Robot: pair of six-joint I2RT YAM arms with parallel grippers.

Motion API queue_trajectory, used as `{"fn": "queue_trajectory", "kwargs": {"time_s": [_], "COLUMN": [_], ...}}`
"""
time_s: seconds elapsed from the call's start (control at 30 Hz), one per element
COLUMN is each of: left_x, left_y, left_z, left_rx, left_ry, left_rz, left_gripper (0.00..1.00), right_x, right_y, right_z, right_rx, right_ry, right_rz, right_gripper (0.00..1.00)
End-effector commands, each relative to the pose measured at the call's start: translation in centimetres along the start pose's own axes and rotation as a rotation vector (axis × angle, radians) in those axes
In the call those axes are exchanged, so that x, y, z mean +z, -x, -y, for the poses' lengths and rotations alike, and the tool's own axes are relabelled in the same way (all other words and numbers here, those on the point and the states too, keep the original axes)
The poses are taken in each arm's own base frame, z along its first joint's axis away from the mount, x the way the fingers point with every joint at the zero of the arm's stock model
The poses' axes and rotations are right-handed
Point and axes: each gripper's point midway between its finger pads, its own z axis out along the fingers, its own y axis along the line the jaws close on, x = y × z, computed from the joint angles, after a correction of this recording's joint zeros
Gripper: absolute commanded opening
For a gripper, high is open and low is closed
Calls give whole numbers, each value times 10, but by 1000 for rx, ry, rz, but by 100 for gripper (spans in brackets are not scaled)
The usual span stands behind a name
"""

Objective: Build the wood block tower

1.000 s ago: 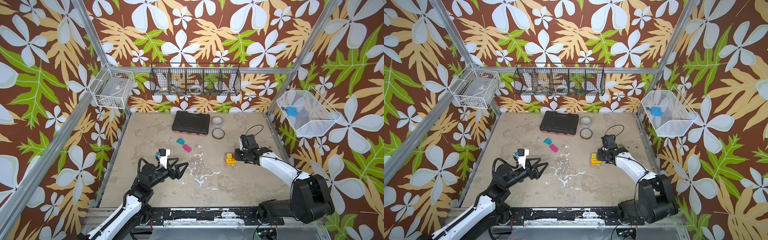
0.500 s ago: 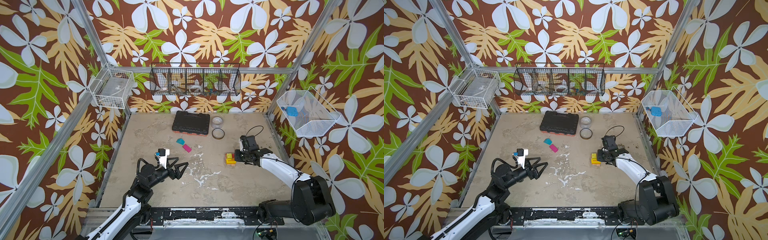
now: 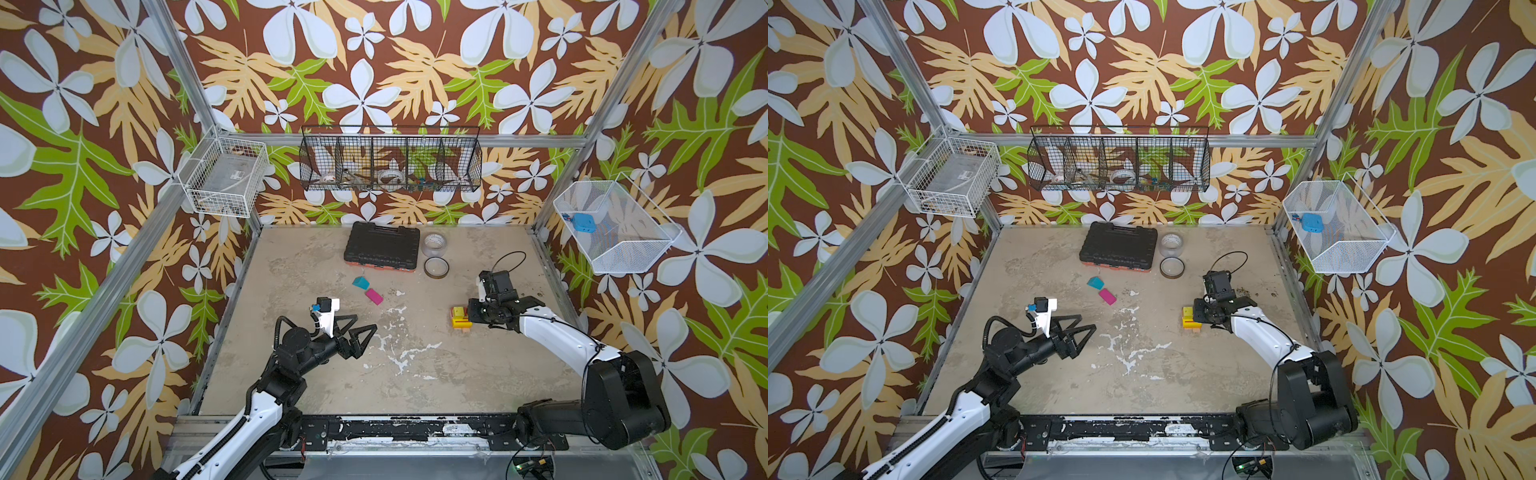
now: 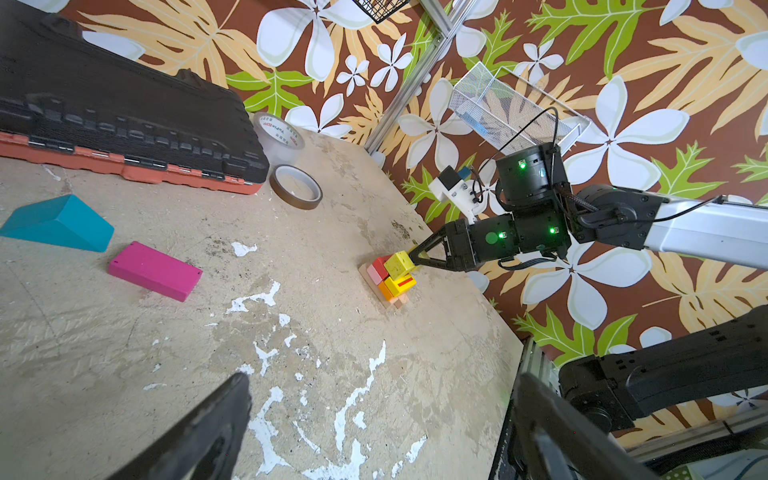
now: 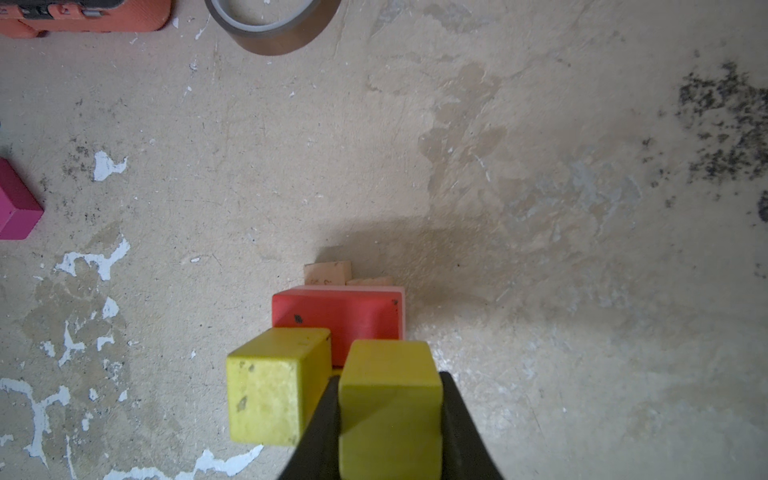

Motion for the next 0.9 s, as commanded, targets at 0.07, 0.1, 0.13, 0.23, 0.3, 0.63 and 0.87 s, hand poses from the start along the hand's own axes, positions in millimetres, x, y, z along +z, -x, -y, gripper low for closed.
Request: {"fn": "queue_trajectory", "kwargs": {"time_s": [0.07, 0.1, 0.13, 0.23, 0.3, 0.63, 0.87], "left_x": [0, 0, 0, 0, 0, -1, -1], "left_y": [5, 4, 5, 5, 5, 5, 5], "left_z": [4, 4, 4, 4, 4, 5, 6], "left_rx": [4, 4, 4, 4, 4, 5, 6], "left_ry": [-14, -14, -14, -14, -14, -17, -20], "left_rz": [15, 15, 17, 16, 16, 16, 18], "left_gripper": [100, 100, 100, 100, 100, 100, 100], "right_x": [0, 0, 1, 1, 1, 2, -2], "right_y": [5, 5, 5, 6, 6, 8, 10], "right_z": [-3, -3, -3, -4, -4, -5, -4], "right_rx": [7, 7, 8, 9, 11, 24, 32], "right_ry": [10, 11, 12, 12, 12, 21, 12], "right_rz": [13, 14, 13, 13, 14, 15, 28], "right_gripper": [35, 35, 35, 35, 35, 38, 38]}}
